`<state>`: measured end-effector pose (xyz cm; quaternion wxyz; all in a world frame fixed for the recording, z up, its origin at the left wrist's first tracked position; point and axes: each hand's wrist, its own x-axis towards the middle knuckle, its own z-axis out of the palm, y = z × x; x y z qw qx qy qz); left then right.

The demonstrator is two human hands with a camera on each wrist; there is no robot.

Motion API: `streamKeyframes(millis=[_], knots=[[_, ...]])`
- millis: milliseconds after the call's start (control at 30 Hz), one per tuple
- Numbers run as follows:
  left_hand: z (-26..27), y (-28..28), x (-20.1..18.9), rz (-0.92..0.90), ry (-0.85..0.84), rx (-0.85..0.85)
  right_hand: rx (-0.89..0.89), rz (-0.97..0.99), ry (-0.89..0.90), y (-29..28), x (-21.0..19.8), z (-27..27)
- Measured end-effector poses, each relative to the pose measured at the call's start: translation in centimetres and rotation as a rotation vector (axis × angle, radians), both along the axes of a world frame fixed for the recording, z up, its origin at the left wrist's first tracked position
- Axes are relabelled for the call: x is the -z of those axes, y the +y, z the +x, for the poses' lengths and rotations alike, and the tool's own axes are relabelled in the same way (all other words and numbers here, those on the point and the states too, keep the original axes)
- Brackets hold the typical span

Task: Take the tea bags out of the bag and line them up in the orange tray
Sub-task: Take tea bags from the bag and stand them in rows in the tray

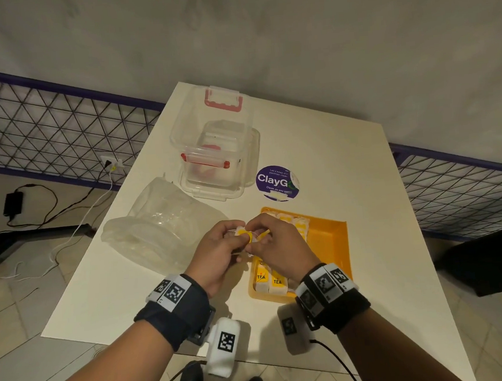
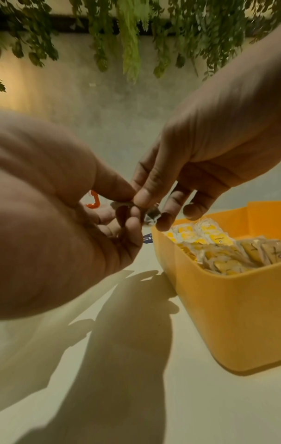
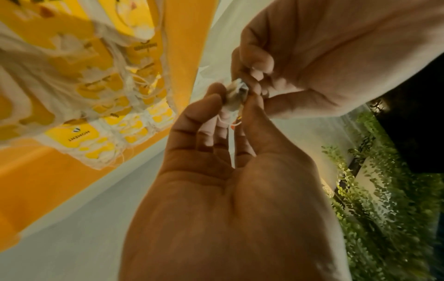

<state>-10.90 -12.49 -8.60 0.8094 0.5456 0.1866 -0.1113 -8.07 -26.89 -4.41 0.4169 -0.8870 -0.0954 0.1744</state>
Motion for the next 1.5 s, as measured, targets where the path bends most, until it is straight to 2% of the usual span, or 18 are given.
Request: streamKeyframes(millis=[200,367,433,533,633,800,967,1100,1167,1267,1400,1500], knots=[[0.2,0.0,-0.1,0.116,-0.125,0.032,-0.082,-0.027,-0.093,-1.4,-0.2,0.6],[0.0,-0.2,-0.2,0.148,-0.191,0.031,-0.153,-0.185,-0.2,-2.0,-0.6,1.1],[-0.2,-0.4,-0.3,0.204,-0.215,0.043,-0.103,-0.173,-0.223,-2.2,-0.9,1.2],[-0.5,-0.6,-0.5,0.281,-0.243,0.072,0.012,-0.023,-0.164,-2.8,-1.1,1.3],[-0.5,-0.6,-0.5,0.293,-0.257,0.099,0.022,0.084,-0.1,-3.1,-1.4,1.1],[-0.5,-0.7,-0.4,0.278,-0.253,0.127,0.026,0.029,-0.138,-3.5,-1.5,1.1],[-0.7,-0.6,0.3,0.311,-0.142,0.123,0.18,-0.093,-0.242,-6.4,-1.6,1.0],[-1.6,-0.2,1.5,0.367,-0.102,0.159,0.245,-0.136,-0.06,-9.2,-1.2,0.4],[-2.1,-0.2,2.2,0.382,-0.076,0.159,0.209,-0.173,0.105,-10.2,-0.8,0.1],[-2.9,-0.3,2.9,0.382,-0.052,0.156,0.174,-0.125,0.327,-10.5,-0.2,-0.6],[-3.4,-0.4,3.3,0.374,-0.022,0.157,0.143,-0.124,0.472,-9.8,0.6,-1.2],[-3.9,-0.4,3.2,0.348,-0.006,0.154,0.141,-0.17,0.499,-9.4,1.7,-1.1]])
